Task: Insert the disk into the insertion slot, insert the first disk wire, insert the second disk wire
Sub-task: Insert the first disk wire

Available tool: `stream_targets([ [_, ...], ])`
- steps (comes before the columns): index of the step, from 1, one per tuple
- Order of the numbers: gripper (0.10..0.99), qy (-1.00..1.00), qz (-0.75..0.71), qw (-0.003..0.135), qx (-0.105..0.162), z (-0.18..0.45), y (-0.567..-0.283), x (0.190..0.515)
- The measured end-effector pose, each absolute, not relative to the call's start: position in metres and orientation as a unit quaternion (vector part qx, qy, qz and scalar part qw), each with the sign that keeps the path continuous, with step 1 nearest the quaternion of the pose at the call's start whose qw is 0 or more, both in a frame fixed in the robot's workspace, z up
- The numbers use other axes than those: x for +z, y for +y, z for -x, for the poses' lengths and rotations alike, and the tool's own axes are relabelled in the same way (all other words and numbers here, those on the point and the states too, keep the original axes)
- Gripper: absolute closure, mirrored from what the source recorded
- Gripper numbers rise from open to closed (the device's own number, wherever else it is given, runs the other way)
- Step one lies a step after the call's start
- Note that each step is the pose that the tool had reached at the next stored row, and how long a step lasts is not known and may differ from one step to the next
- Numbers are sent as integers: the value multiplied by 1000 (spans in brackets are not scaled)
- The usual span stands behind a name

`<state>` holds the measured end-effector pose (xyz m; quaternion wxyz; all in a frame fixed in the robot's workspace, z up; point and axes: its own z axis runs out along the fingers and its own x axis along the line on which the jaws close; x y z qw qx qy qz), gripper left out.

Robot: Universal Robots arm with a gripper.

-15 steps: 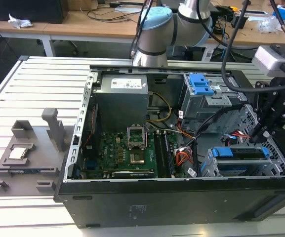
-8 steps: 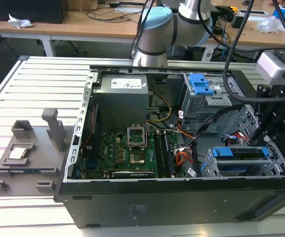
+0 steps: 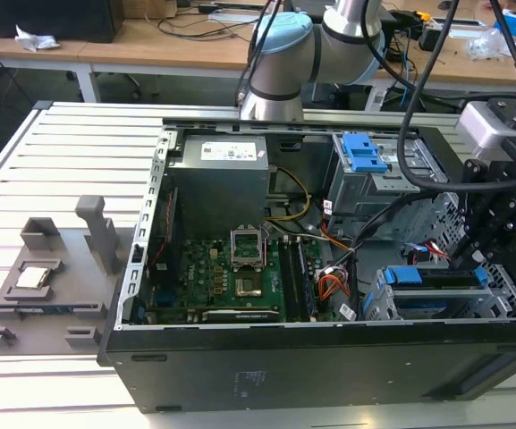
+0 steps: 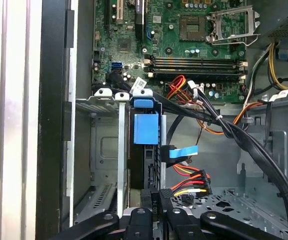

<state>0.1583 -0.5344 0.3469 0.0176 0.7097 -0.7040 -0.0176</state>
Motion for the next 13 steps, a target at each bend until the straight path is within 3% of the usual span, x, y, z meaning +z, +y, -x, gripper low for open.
stream_targets([
  [13, 910, -711, -703, 17, -18, -157, -534, 340],
])
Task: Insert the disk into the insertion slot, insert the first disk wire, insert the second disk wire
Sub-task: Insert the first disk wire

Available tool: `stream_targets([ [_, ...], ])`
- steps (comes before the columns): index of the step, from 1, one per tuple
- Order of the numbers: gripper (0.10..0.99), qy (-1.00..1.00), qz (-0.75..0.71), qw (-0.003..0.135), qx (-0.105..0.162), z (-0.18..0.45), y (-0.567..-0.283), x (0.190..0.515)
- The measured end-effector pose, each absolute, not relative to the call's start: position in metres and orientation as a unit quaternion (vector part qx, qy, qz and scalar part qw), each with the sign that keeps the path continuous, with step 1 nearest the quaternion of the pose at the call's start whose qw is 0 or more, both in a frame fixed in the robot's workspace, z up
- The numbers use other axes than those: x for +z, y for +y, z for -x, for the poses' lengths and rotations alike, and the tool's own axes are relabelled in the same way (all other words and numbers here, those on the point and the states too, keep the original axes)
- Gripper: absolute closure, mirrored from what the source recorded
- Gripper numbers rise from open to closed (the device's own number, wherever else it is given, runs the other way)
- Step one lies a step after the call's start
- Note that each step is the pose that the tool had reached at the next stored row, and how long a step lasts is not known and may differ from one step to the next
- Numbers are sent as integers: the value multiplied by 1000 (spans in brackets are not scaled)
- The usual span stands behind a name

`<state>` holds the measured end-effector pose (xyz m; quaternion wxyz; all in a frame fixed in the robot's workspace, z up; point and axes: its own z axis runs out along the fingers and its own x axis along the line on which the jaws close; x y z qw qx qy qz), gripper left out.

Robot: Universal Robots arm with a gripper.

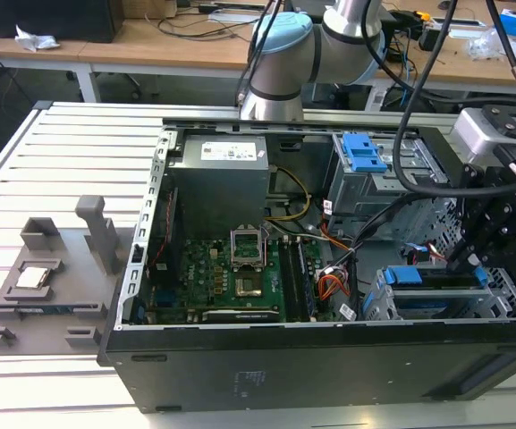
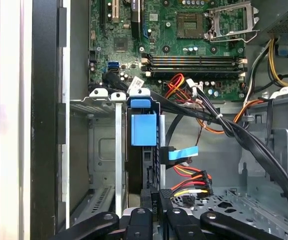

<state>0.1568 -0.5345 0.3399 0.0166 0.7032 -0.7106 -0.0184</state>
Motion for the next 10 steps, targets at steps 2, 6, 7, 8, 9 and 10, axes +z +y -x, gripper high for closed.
stream_targets([
  [2, 910, -710, -703, 17, -18, -155, -534, 339],
  [6, 910, -710, -703, 17, -18, -154, -535, 335],
  [7, 910, -710, -703, 17, -18, -154, -535, 334],
  [8, 910, -710, -703, 17, -18, -154, -535, 333],
  [9, 910, -710, -703, 17, -18, -154, -535, 332],
  [10, 910, -710, -703, 17, -18, -154, -535, 331],
])
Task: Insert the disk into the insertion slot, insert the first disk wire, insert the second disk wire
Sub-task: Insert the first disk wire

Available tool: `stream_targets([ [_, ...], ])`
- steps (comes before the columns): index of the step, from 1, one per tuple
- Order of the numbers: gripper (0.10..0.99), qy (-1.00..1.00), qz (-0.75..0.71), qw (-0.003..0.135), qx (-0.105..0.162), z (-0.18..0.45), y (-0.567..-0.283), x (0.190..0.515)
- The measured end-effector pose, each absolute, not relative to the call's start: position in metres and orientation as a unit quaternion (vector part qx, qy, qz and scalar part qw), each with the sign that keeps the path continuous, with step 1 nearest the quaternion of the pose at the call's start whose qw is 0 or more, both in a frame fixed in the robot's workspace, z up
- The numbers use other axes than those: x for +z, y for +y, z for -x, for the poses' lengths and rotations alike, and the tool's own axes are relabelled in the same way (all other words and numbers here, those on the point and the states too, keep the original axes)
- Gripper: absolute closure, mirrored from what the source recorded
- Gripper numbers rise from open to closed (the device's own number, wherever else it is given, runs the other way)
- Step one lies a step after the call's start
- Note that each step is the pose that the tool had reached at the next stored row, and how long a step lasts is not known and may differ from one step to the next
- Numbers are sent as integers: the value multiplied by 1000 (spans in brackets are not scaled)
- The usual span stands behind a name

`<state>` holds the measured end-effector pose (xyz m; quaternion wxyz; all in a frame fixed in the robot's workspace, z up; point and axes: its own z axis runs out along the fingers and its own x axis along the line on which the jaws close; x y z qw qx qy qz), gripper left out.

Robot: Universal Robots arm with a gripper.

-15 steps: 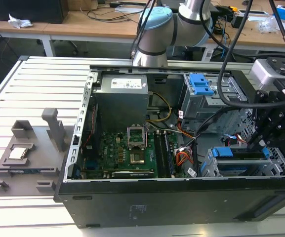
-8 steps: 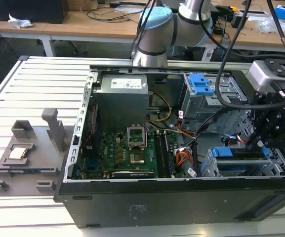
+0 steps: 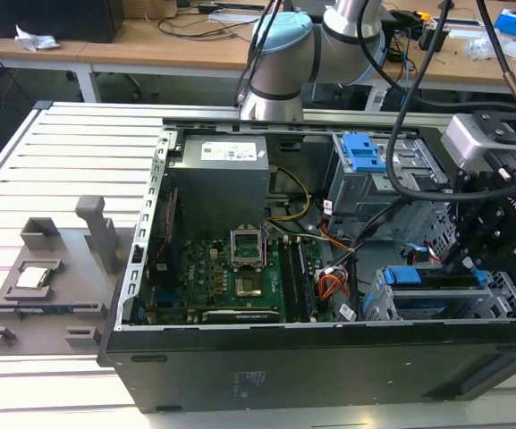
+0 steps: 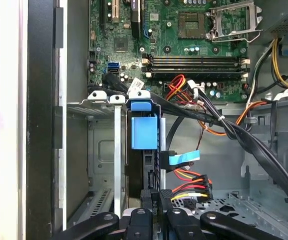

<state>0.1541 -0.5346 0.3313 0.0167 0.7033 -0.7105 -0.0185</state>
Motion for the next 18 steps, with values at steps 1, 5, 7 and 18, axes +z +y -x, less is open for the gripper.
stream_targets([
  [1, 910, -710, -703, 17, -18, -154, -535, 331],
  [5, 910, -710, -703, 16, -19, -154, -534, 331],
  [7, 898, -711, -703, 16, -19, -154, -535, 330],
  [18, 835, -711, -703, 17, -19, -154, -534, 356],
])
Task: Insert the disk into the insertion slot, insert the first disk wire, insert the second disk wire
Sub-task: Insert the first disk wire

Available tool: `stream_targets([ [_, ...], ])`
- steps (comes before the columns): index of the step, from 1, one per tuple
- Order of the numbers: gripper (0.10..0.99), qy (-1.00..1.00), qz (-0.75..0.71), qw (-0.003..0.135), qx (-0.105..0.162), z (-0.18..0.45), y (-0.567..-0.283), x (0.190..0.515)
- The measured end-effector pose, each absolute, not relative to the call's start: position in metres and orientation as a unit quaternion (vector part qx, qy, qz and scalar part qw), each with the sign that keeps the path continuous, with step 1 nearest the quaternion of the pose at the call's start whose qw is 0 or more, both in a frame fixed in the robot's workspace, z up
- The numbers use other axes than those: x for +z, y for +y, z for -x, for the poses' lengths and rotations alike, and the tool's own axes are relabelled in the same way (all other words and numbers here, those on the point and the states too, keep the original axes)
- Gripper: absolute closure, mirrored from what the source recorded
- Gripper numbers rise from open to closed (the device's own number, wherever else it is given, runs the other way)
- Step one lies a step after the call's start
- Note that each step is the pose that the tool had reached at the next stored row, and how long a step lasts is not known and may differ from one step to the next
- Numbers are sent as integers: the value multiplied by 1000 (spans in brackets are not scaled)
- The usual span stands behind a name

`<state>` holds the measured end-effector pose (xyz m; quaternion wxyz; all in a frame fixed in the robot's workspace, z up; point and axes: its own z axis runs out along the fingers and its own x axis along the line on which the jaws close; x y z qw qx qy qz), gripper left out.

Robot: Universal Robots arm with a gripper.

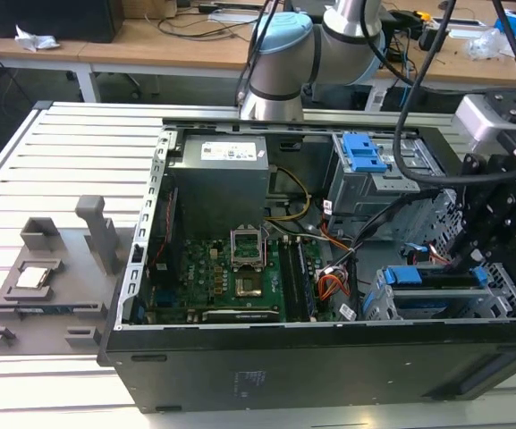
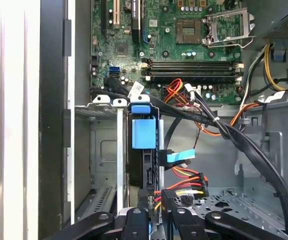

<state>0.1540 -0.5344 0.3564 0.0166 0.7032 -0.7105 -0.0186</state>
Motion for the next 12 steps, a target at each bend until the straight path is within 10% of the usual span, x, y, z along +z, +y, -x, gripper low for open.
stream_targets([
  [12, 980, -711, -703, 17, -19, -154, -531, 376],
])
